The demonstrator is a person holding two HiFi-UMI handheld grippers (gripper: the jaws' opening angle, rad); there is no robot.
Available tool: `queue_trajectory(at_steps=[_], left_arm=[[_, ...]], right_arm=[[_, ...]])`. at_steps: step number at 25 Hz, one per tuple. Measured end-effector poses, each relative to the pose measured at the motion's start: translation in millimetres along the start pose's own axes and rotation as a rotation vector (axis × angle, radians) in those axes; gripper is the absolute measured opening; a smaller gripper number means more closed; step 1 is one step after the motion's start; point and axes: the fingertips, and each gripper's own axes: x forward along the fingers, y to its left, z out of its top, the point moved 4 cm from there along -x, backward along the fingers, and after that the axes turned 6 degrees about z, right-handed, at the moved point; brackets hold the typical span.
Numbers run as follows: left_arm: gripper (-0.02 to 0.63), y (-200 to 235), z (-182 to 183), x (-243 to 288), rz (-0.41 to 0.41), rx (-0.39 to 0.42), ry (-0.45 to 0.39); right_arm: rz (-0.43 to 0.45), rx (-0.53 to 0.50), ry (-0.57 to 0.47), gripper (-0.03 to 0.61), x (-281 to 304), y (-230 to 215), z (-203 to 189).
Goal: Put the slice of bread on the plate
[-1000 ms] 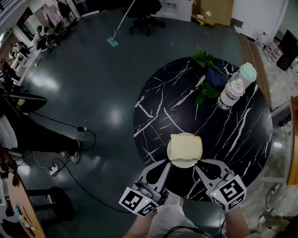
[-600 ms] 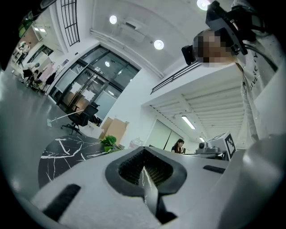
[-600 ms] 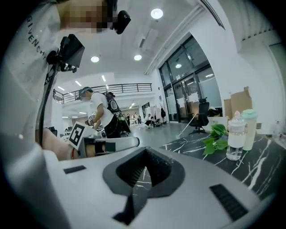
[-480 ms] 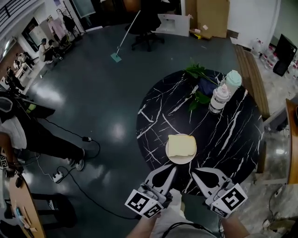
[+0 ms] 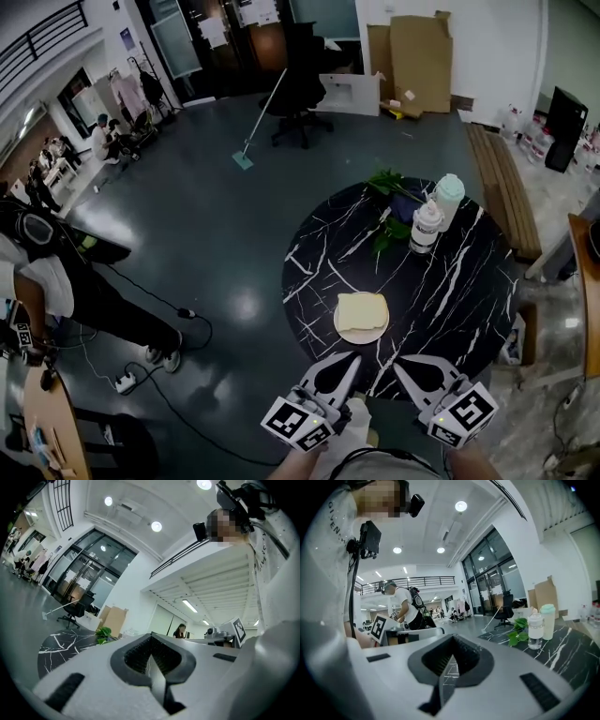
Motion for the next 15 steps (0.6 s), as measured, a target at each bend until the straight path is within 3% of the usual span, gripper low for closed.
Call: queue_trajectory(at_steps=[15], left_arm=[[0.008, -21.6, 26.4, -1.4, -0.013, 0.052, -0.033]], right_arm=[[-0.016, -0.016, -0.040, 0.009, -19.2, 11.4, 18.1]])
